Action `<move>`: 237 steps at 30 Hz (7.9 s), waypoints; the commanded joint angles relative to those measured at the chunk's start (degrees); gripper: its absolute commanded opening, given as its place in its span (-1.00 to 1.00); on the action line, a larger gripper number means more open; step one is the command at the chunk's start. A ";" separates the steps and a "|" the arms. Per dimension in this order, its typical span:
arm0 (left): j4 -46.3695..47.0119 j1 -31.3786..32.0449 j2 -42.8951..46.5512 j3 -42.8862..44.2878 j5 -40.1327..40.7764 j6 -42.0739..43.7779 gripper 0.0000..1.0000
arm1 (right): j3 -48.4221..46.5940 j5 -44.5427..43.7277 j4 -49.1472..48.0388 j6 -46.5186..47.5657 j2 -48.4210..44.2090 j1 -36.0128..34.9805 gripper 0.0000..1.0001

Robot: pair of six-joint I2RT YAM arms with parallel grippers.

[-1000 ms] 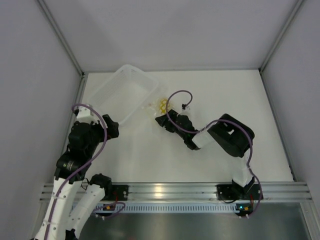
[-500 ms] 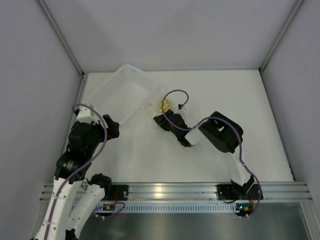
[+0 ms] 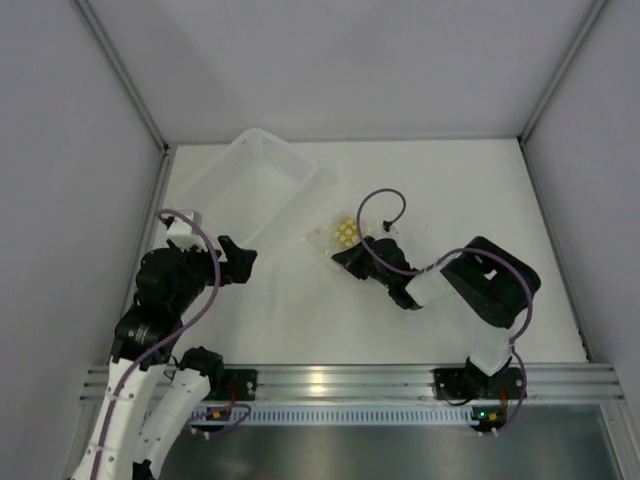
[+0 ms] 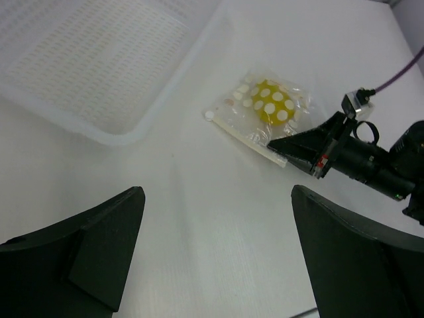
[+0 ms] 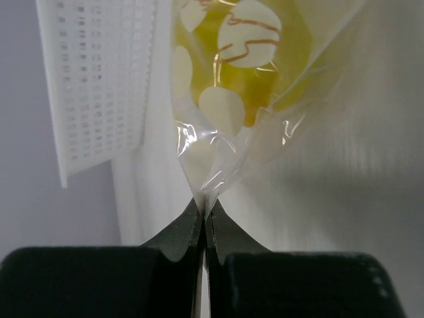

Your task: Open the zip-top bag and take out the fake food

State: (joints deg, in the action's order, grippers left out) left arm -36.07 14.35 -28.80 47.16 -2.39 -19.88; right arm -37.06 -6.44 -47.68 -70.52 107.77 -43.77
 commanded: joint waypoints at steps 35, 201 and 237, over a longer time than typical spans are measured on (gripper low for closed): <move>76.59 27.22 -25.08 -19.74 -27.75 5.72 0.97 | -4.68 28.58 49.51 4.78 -73.48 14.33 -1.00; -1.01 35.40 -37.03 25.35 -42.25 29.63 -1.00 | -26.66 56.62 65.17 71.93 -50.55 -1.85 -0.14; 4.87 34.34 -30.00 22.54 1.68 23.57 -1.00 | -21.48 32.63 79.05 73.07 -66.98 -1.85 -1.00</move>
State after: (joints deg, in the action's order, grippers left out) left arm -33.82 49.76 -59.13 70.41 -12.03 4.95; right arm -57.28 29.50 27.77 3.33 43.46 -45.19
